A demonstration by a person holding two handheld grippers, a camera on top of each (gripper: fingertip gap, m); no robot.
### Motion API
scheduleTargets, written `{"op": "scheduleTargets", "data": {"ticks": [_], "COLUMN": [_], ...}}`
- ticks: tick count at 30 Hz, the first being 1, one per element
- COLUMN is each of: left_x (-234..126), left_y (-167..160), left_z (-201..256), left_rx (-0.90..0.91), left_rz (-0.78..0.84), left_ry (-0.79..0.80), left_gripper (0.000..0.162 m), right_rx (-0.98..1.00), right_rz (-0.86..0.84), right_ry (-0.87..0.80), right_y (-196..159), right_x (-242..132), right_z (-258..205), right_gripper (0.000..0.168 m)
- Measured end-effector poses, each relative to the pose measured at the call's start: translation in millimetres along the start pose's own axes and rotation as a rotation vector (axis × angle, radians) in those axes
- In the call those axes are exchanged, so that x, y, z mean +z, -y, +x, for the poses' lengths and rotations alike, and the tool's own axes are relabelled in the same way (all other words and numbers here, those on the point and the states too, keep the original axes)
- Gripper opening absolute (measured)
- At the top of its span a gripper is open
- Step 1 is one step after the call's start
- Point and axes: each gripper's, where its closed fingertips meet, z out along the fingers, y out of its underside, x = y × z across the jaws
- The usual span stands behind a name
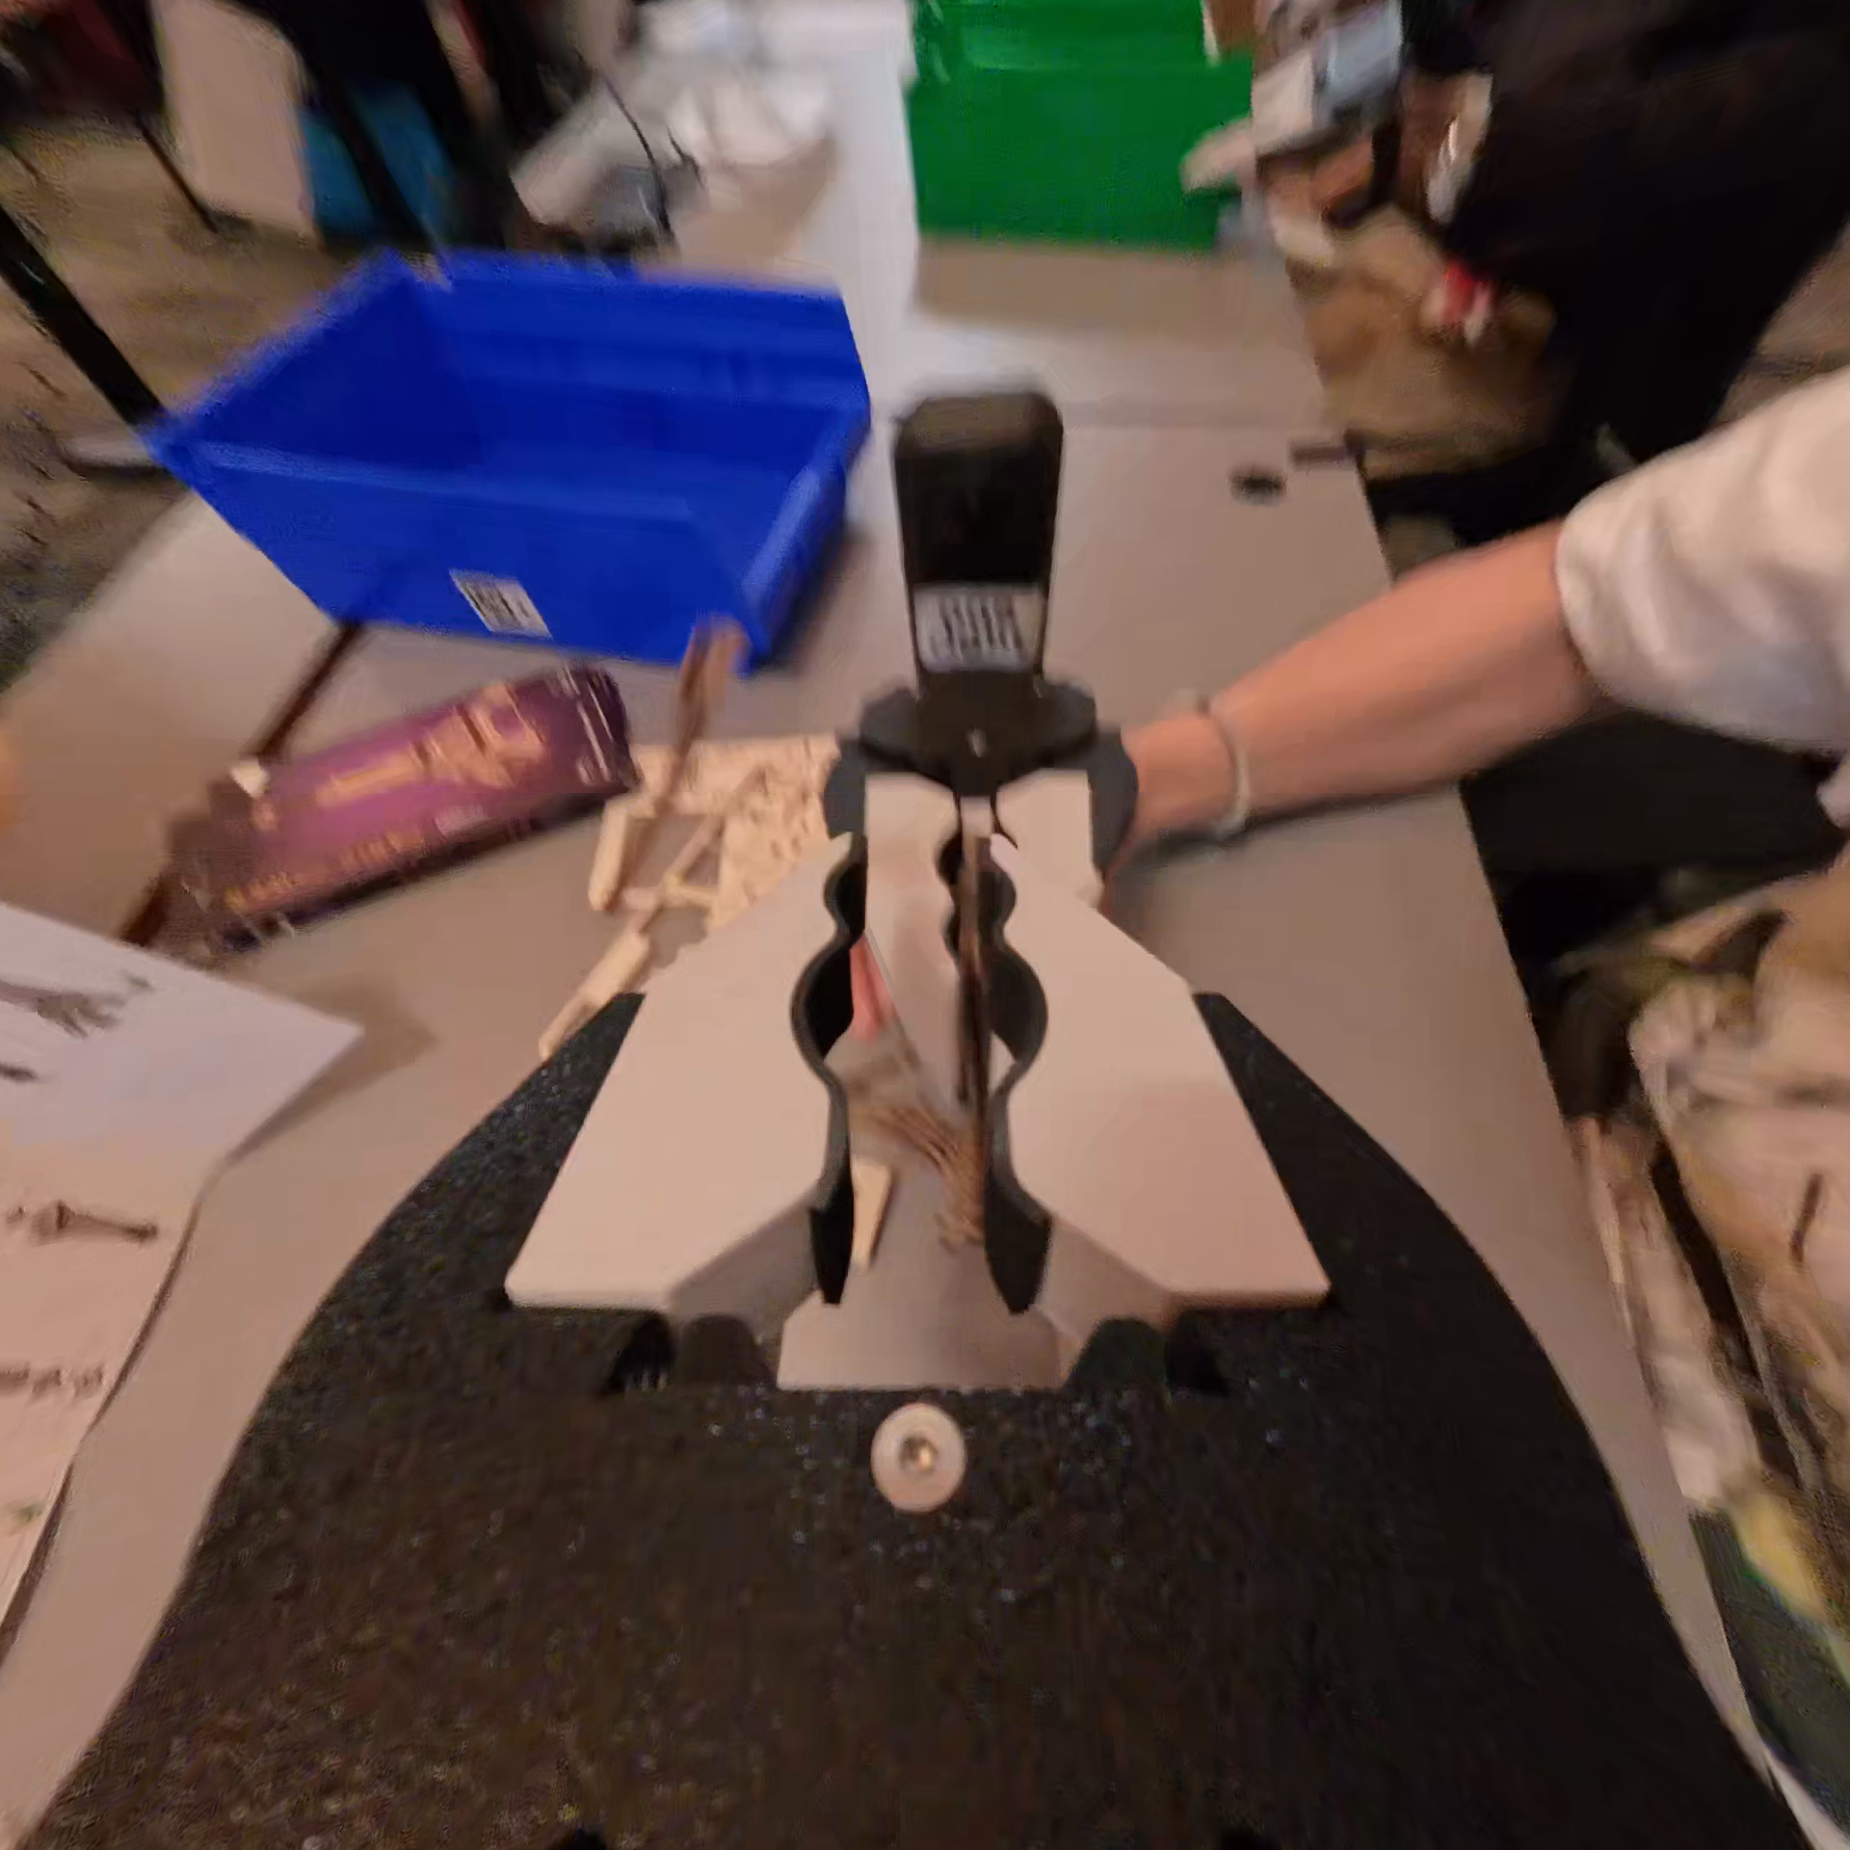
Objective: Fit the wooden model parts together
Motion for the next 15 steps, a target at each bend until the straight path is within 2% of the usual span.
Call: {"op": "scheduleTargets", "data": {"ticks": [1,3,4,5,6,7,8,9,11,12,15], "left_x": [2,6,1,-2,-3,-5,-11,-19,-42,-53,-86], "left_y": [-15,-23,-20,-18,-20,-21,-19,-16,-6,-1,9], "left_z": [-2,-8,-2,4,-2,-11,-18,-19,-19,-21,-33], "left_rx": [-0.004,-0.062,-0.084,-0.098,-0.113,-0.118,-0.112,-0.108,-0.118,-0.117,-0.084], "left_rz": [-0.069,-0.061,-0.021,-0.003,-0.014,-0.015,0.009,0.029,0.086,0.12,0.187], "left_ry": [-0.01,0.003,-0.065,-0.129,-0.119,-0.082,-0.053,-0.051,-0.057,-0.036,0.054], "left_gripper": [0.023,0.022,0.023,0.024,0.026,0.036,0.032,0.033,0.045,0.043,0.046], "right_rx": [0.006,0.051,0.098,0.137,0.165,0.17,0.154,0.135,0.06,0.02,-0.122], "right_rz": [0.011,0.06,0.079,0.123,0.146,0.131,0.112,0.092,0.012,-0.005,0.043], "right_ry": [-0.03,-0.125,-0.103,-0.065,-0.068,-0.098,-0.093,-0.069,-0.075,-0.11,-0.231], "right_y": [2,6,8,12,14,13,13,13,8,12,48], "right_x": [0,-3,-5,-7,-9,-11,-13,-14,-18,-21,-41], "right_z": [8,29,29,26,27,31,27,20,12,15,28], "right_gripper": [0.003,0.027,0.03,0.021,0.022,0.029,0.037,0.037,0.043,0.05,0.053]}}
